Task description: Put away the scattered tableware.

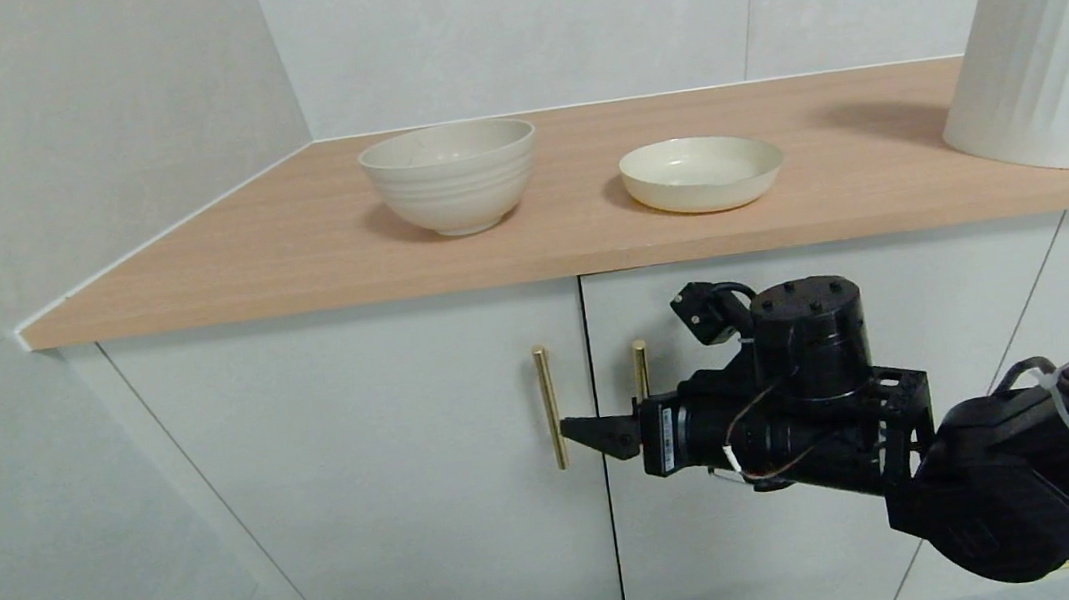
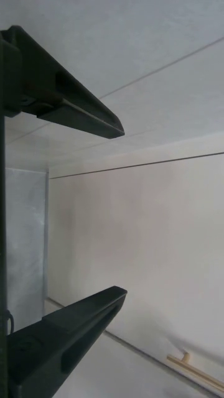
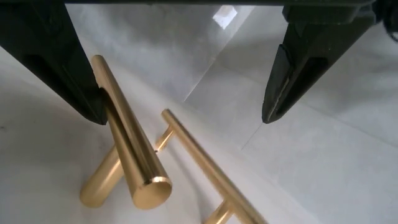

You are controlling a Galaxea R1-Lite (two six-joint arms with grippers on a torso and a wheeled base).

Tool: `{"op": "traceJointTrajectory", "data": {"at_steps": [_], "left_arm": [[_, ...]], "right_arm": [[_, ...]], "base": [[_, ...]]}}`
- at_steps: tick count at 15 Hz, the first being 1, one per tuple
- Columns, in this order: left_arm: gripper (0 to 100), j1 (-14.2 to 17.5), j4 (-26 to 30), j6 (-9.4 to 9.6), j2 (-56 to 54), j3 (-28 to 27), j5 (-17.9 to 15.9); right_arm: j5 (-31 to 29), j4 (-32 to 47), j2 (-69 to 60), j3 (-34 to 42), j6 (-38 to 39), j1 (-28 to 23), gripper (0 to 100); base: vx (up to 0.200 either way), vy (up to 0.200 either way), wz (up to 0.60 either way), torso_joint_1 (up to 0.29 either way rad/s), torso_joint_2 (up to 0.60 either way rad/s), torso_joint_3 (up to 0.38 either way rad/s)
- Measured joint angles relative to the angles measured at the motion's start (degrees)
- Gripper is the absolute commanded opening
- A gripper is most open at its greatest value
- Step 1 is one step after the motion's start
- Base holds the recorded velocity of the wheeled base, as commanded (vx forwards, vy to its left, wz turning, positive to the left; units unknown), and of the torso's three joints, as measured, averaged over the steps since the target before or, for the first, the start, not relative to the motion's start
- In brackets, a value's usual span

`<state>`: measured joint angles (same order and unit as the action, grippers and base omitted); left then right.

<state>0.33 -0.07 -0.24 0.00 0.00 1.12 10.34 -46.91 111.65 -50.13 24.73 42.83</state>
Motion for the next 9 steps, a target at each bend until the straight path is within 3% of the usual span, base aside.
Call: {"op": "traceJointTrajectory", "data": {"at_steps": [9], "left_arm": [[100,0.0,-0.04,0.13,0.0,0.0,-0.09]], "right_arm": [[7.5,0.44,-9.67,11.4,-0.09,0.78,100]], "base": [[0.0,0.0,0.0,0.0,0.0,0.0]]}}
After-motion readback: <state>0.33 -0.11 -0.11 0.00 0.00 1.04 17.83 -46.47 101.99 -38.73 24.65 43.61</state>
